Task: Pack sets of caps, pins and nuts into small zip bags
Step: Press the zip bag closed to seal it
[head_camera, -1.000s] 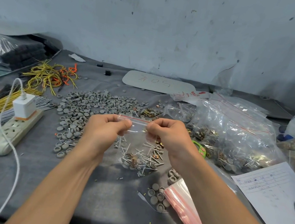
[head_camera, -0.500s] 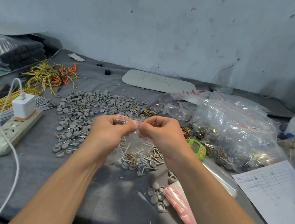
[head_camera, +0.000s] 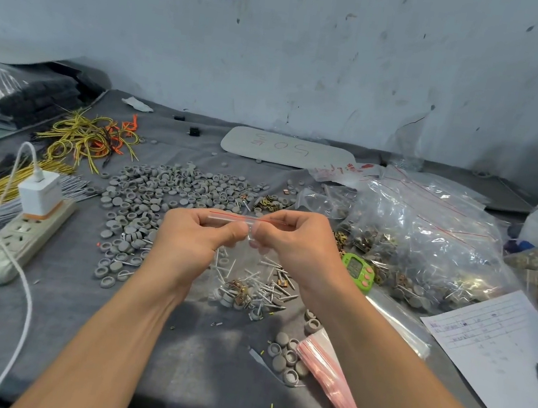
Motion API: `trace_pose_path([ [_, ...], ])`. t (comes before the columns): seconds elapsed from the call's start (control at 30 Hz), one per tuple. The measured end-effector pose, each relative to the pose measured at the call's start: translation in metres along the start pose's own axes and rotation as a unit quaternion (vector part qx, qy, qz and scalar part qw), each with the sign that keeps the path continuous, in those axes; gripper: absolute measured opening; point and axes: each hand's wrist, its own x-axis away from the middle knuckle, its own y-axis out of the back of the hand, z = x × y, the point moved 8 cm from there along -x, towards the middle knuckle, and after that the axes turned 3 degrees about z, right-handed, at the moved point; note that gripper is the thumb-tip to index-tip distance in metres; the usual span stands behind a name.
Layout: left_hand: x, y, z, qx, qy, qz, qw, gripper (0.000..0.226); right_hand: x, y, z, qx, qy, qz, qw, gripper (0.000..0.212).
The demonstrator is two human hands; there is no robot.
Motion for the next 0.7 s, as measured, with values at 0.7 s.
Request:
trace_pose_path([
  [0.7, -0.0008, -0.0010, 0.0021, 0.009, 0.005, 0.007, 1.000, 0.002, -0.0033, -0.0065, -0.0058, -0.017, -0.019, 0.018, 1.000, 0.009],
])
